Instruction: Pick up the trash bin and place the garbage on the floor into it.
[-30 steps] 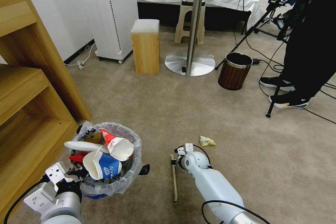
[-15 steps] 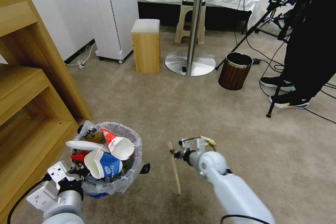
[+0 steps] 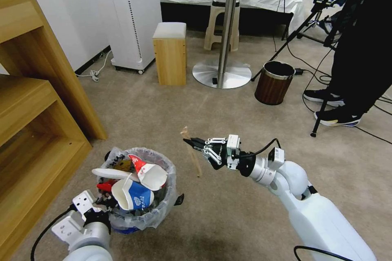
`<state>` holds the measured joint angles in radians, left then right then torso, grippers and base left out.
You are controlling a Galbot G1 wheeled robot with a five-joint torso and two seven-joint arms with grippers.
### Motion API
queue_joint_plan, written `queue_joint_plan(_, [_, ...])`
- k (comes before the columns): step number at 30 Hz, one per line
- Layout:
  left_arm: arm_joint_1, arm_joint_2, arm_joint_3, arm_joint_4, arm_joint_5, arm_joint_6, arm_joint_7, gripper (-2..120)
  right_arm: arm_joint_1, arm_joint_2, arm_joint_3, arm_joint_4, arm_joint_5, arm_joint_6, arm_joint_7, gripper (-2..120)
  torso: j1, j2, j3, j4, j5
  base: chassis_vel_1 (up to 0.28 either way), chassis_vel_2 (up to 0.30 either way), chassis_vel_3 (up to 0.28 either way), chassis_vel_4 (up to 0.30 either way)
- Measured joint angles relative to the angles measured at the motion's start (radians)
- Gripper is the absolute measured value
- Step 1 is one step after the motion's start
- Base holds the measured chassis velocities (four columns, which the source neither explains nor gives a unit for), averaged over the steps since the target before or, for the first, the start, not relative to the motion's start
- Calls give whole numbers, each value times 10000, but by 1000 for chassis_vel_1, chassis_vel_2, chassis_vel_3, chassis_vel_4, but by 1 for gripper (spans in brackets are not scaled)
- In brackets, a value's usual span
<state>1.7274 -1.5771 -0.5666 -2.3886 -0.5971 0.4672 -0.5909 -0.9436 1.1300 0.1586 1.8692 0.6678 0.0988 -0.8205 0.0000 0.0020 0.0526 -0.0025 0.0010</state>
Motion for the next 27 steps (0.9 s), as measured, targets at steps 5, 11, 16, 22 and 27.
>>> queue_joint_plan(5, [54, -19, 58, 0, 91, -29, 27, 0, 733, 433, -542, -511, 294, 626, 402, 0, 0, 0, 1, 1, 0, 0, 0, 0, 0])
queue_joint_plan(11, [123, -43, 71, -16, 152, -68, 49, 0, 2196, 1006, -1242, -1104, 904, 912, 300, 0, 0, 0, 1, 2, -5, 0, 0, 0, 0])
queue_joint_plan(16, [143, -48, 93, -119, 157, -70, 57, 0, 2572, 1197, -1478, -1719, 845, 1086, -186, 0, 0, -1, 1, 1, -3, 0, 0, 0, 0])
queue_joint_plan(22, [183, -9, 35, -198, 127, -71, 58, 0, 2557, 1290, -1526, -2281, 578, 1236, -647, 0, 0, 0, 1, -1, -3, 0, 0, 0, 0])
queue_joint_plan(27, [262, 15, 48, -313, 116, -72, 60, 0, 2501, 1550, -1662, -2802, 520, 1602, -986, 0, 0, 0, 0, 0, -3, 0, 0, 0, 0])
